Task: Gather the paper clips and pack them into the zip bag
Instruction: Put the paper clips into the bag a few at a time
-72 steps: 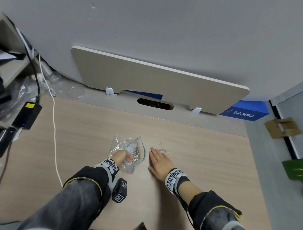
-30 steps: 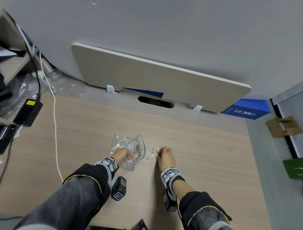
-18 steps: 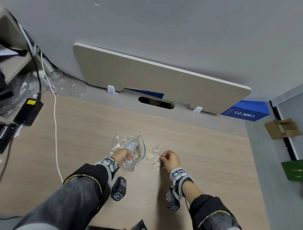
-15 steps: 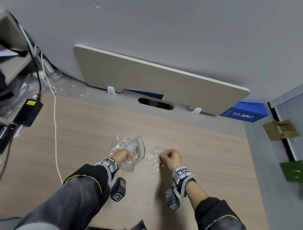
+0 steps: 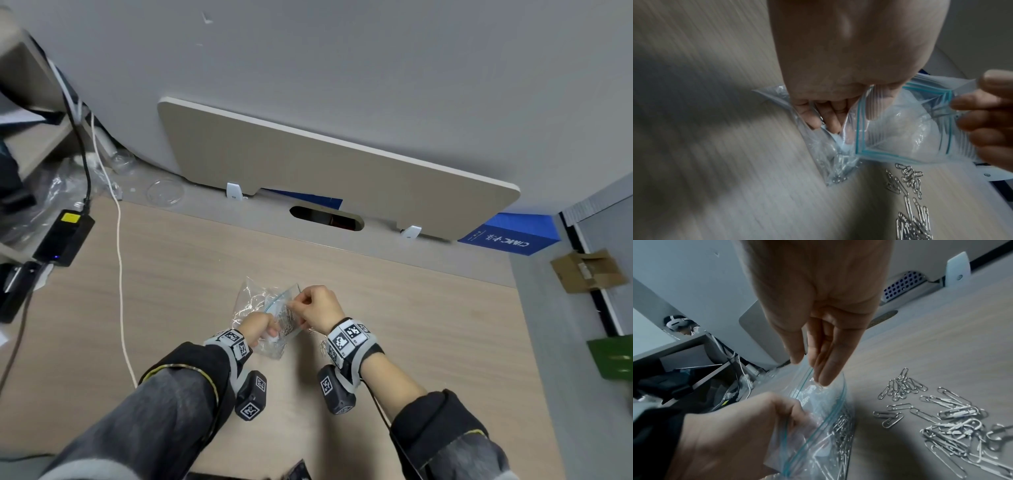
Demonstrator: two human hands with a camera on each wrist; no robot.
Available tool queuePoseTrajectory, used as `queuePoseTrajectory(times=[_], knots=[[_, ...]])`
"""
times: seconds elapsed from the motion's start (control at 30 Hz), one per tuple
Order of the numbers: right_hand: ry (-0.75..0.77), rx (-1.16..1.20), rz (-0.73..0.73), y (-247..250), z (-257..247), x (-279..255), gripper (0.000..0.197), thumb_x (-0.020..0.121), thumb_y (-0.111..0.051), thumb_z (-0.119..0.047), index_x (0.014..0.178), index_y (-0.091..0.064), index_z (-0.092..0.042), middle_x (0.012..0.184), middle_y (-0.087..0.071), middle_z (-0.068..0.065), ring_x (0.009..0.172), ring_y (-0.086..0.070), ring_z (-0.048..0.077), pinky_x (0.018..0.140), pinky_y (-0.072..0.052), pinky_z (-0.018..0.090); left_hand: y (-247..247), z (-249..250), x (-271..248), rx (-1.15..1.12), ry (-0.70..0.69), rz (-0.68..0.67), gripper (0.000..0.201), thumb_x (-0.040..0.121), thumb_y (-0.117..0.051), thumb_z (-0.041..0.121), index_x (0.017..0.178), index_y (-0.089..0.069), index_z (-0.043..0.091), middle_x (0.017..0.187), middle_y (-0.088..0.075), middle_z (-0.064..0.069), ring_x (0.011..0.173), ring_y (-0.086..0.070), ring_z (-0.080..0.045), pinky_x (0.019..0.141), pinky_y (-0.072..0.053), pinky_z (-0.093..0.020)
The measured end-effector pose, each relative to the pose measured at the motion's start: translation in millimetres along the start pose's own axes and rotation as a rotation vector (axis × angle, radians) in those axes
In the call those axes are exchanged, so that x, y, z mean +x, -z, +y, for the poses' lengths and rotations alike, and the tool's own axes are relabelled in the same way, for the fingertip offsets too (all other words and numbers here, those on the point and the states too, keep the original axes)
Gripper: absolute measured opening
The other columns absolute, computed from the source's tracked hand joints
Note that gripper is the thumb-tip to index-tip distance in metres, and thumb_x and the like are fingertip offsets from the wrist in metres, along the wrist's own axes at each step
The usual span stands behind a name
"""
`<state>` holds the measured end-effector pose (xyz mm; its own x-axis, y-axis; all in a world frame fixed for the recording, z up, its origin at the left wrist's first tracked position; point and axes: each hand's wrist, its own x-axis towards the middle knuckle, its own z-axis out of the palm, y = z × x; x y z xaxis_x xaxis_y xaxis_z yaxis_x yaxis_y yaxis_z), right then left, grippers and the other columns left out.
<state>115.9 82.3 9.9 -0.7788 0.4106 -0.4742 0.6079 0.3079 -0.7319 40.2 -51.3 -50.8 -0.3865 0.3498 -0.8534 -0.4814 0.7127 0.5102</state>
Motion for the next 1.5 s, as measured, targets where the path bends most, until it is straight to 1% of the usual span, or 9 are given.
queuePoseTrajectory(times=[0.07, 0.17, 0.3, 0.47, 0.73, 0.83, 1.03, 1.3, 1.5], knots=[[0.021, 0.009, 0.078, 6.2, 0.7, 0.7, 0.023, 0.088, -0.060, -0.023, 0.069, -0.065, -0.012, 0.062, -0.069, 0.011, 0.058, -0.069, 0.028, 0.067, -0.059, 0.047, 0.5, -0.5, 0.5, -0.008, -0.010, -0.005, 0.019, 0.083, -0.047, 0.004, 0.072, -0.062, 0.011, 0.079, -0.057, -0.004, 0.056, -0.035, -0.013, 0.051, -0.024, -0.023], [-0.005, 0.051, 0.185, 19.4, 10.4, 5.6, 0.023, 0.087, -0.056, -0.022, 0.073, -0.068, -0.008, 0.068, -0.071, 0.013, 0.063, -0.068, 0.033, 0.067, -0.058, 0.049, 1.2, -1.3, 2.6, -0.023, -0.012, -0.002, 0.023, 0.084, -0.045, 0.004, 0.068, -0.061, 0.012, 0.099, -0.062, -0.007, 0.057, -0.036, -0.013, 0.051, -0.024, -0.023], [-0.107, -0.215, 0.188, 35.8, 43.5, 9.0, 0.018, 0.086, -0.052, -0.024, 0.086, -0.068, -0.015, 0.092, -0.072, 0.007, 0.088, -0.066, 0.027, 0.083, -0.054, 0.039, 1.9, -1.5, 2.6, -0.004, -0.008, 0.009, 0.027, 0.085, -0.044, 0.005, 0.063, -0.060, 0.010, 0.113, -0.065, -0.012, 0.062, -0.040, -0.013, 0.052, -0.025, -0.023], [-0.221, -0.455, 0.148, 38.5, 87.0, -2.8, 0.033, 0.092, -0.045, -0.017, 0.123, -0.057, -0.014, 0.129, -0.049, 0.010, 0.112, -0.056, 0.031, 0.095, -0.047, 0.037, 3.0, -2.0, 0.6, 0.020, -0.037, -0.009, 0.027, 0.089, -0.041, 0.011, 0.075, -0.064, 0.012, 0.093, -0.062, -0.006, 0.068, -0.043, -0.014, 0.052, -0.029, -0.024], [0.039, -0.672, -0.001, 15.2, 89.4, -2.2, 0.062, 0.089, -0.050, -0.019, 0.147, -0.029, -0.015, 0.158, -0.019, 0.007, 0.141, -0.027, 0.030, 0.110, -0.037, 0.041, -3.8, -0.5, 2.9, 0.079, -0.094, 0.064, 0.038, 0.098, -0.038, 0.016, 0.068, -0.061, 0.012, 0.073, -0.058, -0.001, 0.064, -0.049, -0.010, 0.052, -0.031, -0.024], [0.132, -0.724, -0.063, 4.5, 91.4, -3.1, 0.057, 0.090, -0.050, -0.019, 0.144, -0.035, -0.011, 0.158, -0.022, 0.008, 0.144, -0.023, 0.028, 0.114, -0.031, 0.039, -3.4, -2.1, 5.1, 0.090, -0.110, 0.067, 0.036, 0.098, -0.042, 0.019, 0.069, -0.061, 0.013, 0.073, -0.059, 0.001, 0.065, -0.050, -0.009, 0.052, -0.031, -0.023], [0.214, -0.768, 0.019, 9.9, 97.2, -11.5, 0.037, 0.083, -0.046, -0.008, 0.118, -0.059, -0.009, 0.133, -0.049, 0.004, 0.119, -0.048, 0.030, 0.087, -0.049, 0.038, -1.9, -6.8, 9.7, 0.096, -0.149, 0.053, 0.027, 0.093, -0.054, 0.024, 0.071, -0.064, 0.012, 0.070, -0.060, 0.001, 0.062, -0.051, -0.008, 0.050, -0.034, -0.022], [0.370, -0.832, -0.181, -14.4, 95.6, -9.3, 0.069, 0.072, -0.055, -0.013, 0.140, -0.041, -0.015, 0.154, -0.032, 0.009, 0.137, -0.036, 0.034, 0.112, -0.034, 0.045, -3.0, -11.3, 17.6, 0.033, -0.180, 0.098, 0.027, 0.086, -0.065, 0.011, 0.059, -0.060, 0.010, 0.041, -0.058, 0.009, 0.048, -0.055, -0.005, 0.045, -0.039, -0.009], [0.341, -0.827, -0.107, 6.0, 101.9, -20.9, 0.044, 0.074, -0.049, -0.008, 0.117, -0.060, -0.005, 0.136, -0.052, 0.010, 0.116, -0.055, 0.035, 0.093, -0.048, 0.038, -0.3, -14.2, 22.7, 0.039, -0.197, 0.064, 0.024, 0.085, -0.066, 0.010, 0.061, -0.063, 0.009, 0.056, -0.063, 0.003, 0.059, -0.057, -0.010, 0.060, -0.043, -0.015]])
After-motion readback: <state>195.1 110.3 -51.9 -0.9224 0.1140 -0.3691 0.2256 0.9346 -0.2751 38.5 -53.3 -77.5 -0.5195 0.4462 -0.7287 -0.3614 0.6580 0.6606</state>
